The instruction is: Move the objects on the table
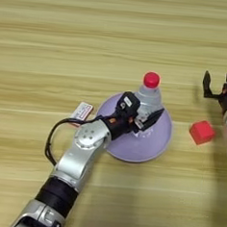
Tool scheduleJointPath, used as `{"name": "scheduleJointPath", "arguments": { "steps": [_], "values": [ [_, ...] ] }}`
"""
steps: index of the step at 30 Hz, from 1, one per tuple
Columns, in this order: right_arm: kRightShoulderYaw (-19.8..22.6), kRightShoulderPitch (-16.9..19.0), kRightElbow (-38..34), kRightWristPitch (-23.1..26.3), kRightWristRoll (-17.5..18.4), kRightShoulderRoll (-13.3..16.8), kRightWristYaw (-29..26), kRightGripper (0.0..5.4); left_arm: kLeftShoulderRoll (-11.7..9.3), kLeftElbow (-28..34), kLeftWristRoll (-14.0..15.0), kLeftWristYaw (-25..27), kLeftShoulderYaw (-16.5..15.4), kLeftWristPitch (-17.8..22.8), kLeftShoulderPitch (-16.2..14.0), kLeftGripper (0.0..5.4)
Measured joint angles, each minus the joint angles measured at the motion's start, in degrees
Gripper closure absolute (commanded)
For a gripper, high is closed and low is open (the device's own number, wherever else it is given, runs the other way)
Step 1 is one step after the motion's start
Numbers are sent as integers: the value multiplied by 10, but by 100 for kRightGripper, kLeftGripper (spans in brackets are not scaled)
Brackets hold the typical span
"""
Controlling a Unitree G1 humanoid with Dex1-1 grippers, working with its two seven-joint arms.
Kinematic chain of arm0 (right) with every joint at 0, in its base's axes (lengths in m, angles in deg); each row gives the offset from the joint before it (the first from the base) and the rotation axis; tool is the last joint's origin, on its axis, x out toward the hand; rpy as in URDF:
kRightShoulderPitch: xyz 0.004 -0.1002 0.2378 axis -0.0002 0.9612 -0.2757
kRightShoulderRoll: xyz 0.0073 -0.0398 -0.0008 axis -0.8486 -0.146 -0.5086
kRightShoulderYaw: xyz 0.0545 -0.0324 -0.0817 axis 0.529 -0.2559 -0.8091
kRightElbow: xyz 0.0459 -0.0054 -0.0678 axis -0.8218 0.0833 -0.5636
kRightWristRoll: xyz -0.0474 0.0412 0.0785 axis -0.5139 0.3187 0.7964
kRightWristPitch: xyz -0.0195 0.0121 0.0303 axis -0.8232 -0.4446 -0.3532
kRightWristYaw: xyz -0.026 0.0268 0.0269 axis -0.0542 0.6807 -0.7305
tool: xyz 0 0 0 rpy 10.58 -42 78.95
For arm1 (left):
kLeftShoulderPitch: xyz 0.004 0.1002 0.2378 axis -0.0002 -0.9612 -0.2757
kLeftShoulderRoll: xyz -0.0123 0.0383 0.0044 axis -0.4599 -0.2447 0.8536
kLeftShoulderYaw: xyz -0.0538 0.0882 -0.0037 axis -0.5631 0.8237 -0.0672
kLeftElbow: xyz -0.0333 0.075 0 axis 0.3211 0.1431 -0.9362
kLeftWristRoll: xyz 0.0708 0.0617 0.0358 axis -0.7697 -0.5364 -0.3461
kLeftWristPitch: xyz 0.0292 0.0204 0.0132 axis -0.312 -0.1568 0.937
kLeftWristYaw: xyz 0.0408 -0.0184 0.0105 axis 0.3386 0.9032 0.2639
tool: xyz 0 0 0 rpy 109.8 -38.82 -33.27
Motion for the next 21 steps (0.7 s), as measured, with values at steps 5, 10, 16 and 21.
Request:
{"name": "scheduleJointPath", "arguments": {
  "steps": [5, 10, 16, 21],
  "values": [
    [0, 0, 0, 0, 0, 0, 0, 0, -17, 37, 24, -13, -60, 15, 10, 226],
    [0, -1, 7, 0, 0, 0, 0, 0, -38, 94, 45, -30, -112, 38, 29, 227],
    [-1, -1, 11, -1, 0, 0, 1, 0, -78, 85, 56, -64, -182, 37, 55, 227],
    [-1, -2, 12, -5, 0, 0, 1, 0, -102, 10, 48, -80, -214, 22, 60, 229]
  ]
}}
